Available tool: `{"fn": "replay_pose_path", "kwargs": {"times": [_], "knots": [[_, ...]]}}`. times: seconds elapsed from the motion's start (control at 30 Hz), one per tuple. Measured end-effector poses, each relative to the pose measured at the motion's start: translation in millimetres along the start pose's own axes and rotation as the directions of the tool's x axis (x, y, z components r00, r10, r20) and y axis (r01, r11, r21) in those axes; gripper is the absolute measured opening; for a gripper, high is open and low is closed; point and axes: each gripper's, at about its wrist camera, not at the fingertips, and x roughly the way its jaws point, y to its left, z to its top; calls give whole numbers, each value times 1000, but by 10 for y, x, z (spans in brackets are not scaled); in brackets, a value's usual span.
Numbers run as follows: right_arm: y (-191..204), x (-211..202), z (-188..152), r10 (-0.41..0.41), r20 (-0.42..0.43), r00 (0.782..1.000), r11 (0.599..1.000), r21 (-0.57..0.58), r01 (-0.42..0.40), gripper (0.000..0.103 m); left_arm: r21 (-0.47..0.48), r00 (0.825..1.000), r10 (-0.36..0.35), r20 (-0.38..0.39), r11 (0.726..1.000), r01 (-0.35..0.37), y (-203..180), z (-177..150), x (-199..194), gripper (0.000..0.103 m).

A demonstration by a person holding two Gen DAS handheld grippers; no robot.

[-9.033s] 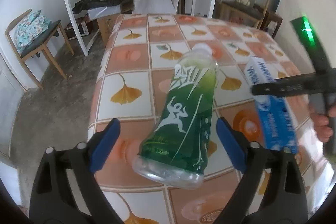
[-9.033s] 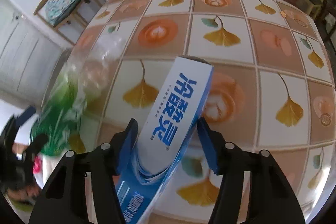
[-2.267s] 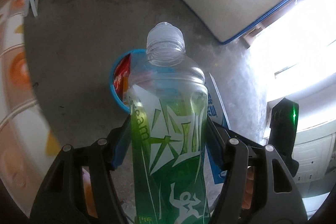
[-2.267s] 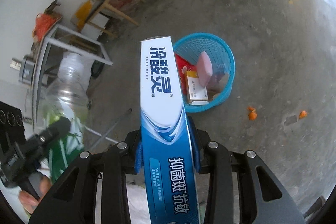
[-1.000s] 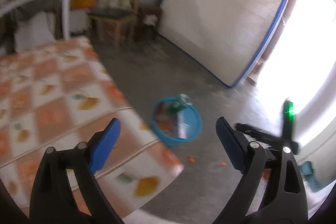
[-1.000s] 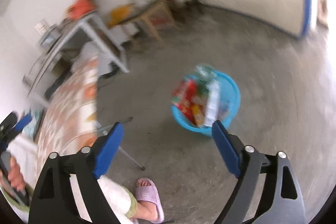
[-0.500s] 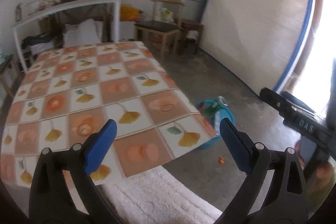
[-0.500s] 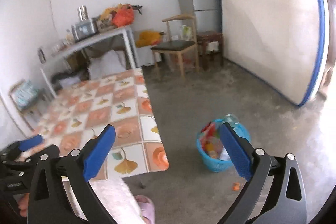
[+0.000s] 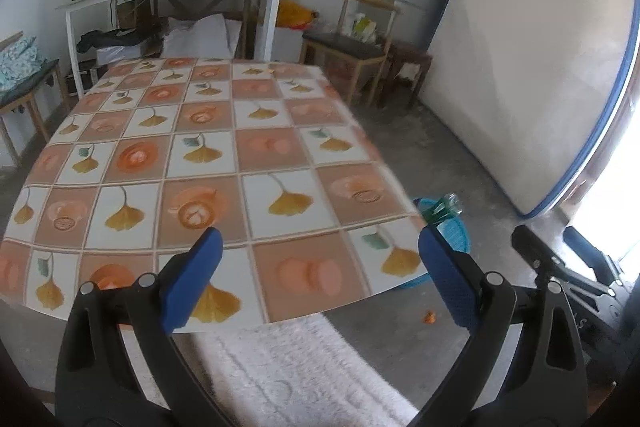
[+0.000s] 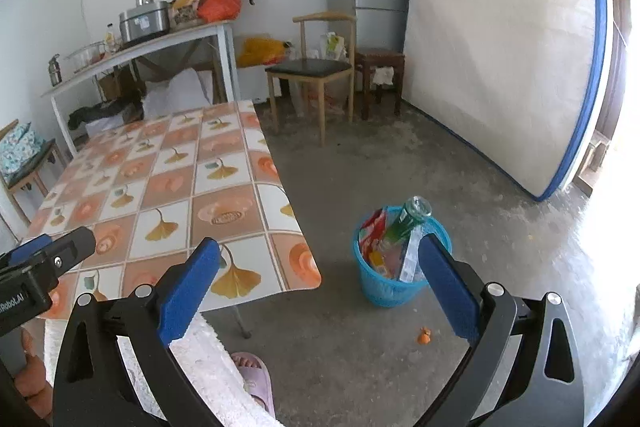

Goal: Collect trash

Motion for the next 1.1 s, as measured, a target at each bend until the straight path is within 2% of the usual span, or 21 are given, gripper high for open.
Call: {"fn": "replay_pose_path", "kwargs": {"times": [0.3,0.63,0.8,1.1], "knots": [[-8,145,-91,-50,-60,997,999,-2,50,97,58,990,122,-69,991,-118,-137,-54,142,94],[-188,214,-183,-70,-102,992,997,25,73,97,132,973,202,-115,974,-187,-368,-78,224,94],[-281,221,-189,-83,-103,991,996,24,86,97,139,965,220,-140,970,-201,-467,-99,270,94],[-389,241,-170,-79,-114,990,995,49,85,97,170,965,234,-123,963,-211,-563,-103,250,94]]}}
